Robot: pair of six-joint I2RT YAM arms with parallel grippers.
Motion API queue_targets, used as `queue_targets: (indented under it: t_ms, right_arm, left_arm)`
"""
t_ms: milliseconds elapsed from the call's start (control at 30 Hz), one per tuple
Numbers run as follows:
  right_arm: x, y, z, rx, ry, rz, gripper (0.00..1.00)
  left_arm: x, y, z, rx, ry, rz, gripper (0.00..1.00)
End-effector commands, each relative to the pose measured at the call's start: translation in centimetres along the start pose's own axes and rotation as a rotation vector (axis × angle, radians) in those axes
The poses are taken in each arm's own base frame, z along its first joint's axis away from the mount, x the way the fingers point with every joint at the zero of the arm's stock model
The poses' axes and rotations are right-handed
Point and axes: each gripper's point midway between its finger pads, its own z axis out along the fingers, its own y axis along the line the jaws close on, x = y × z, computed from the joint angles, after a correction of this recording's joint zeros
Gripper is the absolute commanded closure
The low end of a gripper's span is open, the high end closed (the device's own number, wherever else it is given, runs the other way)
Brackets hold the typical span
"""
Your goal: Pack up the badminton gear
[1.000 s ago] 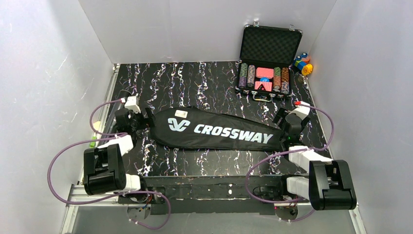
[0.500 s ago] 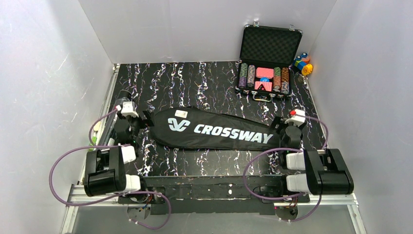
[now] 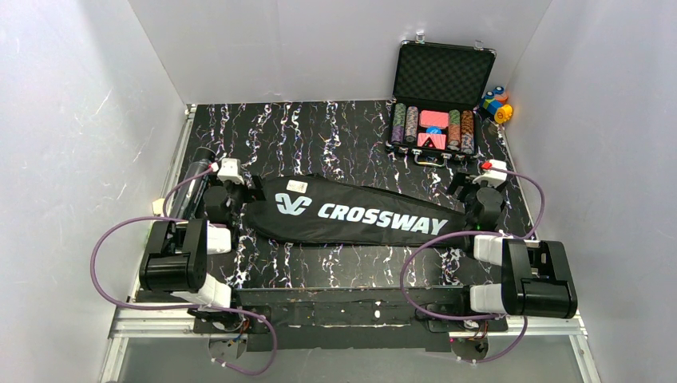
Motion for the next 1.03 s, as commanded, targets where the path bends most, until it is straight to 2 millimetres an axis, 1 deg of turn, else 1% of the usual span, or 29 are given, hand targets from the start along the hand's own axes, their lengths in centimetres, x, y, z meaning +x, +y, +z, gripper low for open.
queue_targets:
  t_ms: [0,100,300,867,1000]
  right_arm:
    - [1.28,0.1,-0.06,-0.038,0.068,0.01,0.09]
    - [1.28,0.1,-0.33,-0.042,0.063,0.01,0.09]
    - [1.2,0.04,-0.32,-0.041,0.058,0.009,0.09]
    - [1.12,0.09,-0.32,-0.043,0.056,0.009,0.09]
    - [1.17,0.05,-0.33,-0.042,0.057,0.009,0.08]
  left_arm:
    - [0.89,1.07,-0.43,-0.082,0.048,0.038,0.02]
    - [0.69,1.09,-0.56,-0.085,0.042,0.038,0.02]
    - [0.93,1.1,-0.62,-0.086,0.05,0.036,0.02]
    - [1.07,1.1,-0.27,-0.083,0.063,0.037,0.02]
    - [0.79,1.09,-0.48,-0.084,0.048,0.038,0.02]
